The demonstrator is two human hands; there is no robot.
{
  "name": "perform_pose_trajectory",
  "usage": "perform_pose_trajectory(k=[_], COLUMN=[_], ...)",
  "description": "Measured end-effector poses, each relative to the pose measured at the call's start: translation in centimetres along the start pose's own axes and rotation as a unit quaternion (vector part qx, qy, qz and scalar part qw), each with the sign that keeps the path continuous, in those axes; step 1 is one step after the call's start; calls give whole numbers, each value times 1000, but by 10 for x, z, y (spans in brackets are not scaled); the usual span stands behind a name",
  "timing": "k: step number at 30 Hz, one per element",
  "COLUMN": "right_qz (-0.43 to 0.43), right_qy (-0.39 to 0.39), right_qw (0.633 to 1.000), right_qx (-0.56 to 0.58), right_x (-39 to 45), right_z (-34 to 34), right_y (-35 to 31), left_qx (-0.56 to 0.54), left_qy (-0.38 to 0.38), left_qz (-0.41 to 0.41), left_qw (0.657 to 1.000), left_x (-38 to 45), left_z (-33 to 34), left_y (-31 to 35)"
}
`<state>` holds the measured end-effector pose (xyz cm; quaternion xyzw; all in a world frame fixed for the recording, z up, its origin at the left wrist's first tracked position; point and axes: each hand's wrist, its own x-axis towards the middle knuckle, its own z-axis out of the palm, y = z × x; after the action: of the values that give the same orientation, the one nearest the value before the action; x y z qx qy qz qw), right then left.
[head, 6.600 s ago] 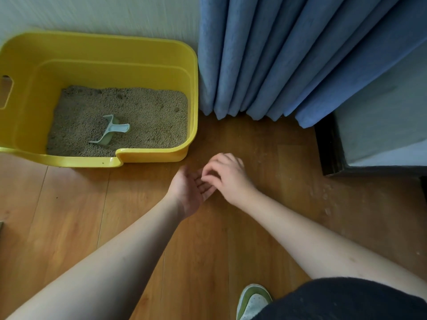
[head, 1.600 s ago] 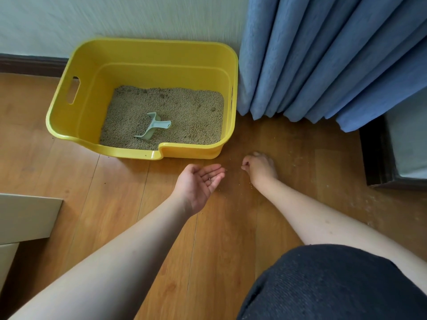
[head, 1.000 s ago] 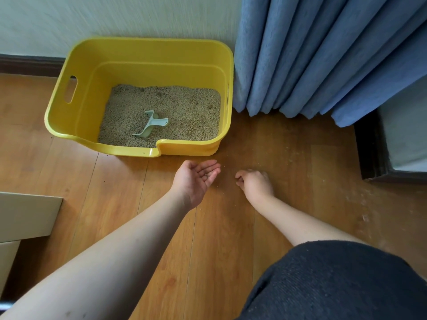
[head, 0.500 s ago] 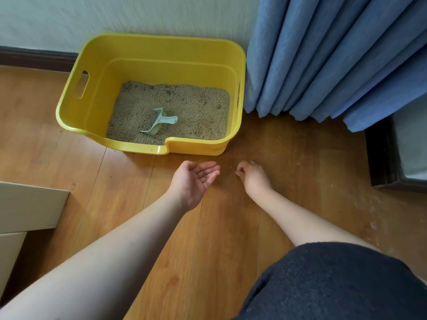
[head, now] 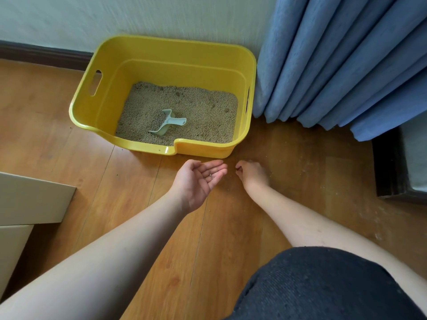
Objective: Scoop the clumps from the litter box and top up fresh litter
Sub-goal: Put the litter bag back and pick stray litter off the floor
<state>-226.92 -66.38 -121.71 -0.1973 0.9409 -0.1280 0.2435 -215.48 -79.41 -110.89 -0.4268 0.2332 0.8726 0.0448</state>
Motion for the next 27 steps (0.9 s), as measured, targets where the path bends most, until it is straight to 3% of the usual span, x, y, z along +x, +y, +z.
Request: perform_pose_trajectory(k=[7, 13, 27], right_qz=[13, 67, 16], right_qy=[-11, 92, 61], right_qw=[1000, 990, 995], right_qx=[-5, 80, 76], right_x=[2, 7, 25], right_z=[4, -9, -9], right_y=[-3, 19, 2], left_qx=[2, 0, -13], left_qy=[5, 6, 11], left_qz=[-4, 4, 9], left_qw=[1000, 1000, 1000], left_x=[1, 1, 0], left_z=[-5, -8, -18], left_y=[-2, 3, 4])
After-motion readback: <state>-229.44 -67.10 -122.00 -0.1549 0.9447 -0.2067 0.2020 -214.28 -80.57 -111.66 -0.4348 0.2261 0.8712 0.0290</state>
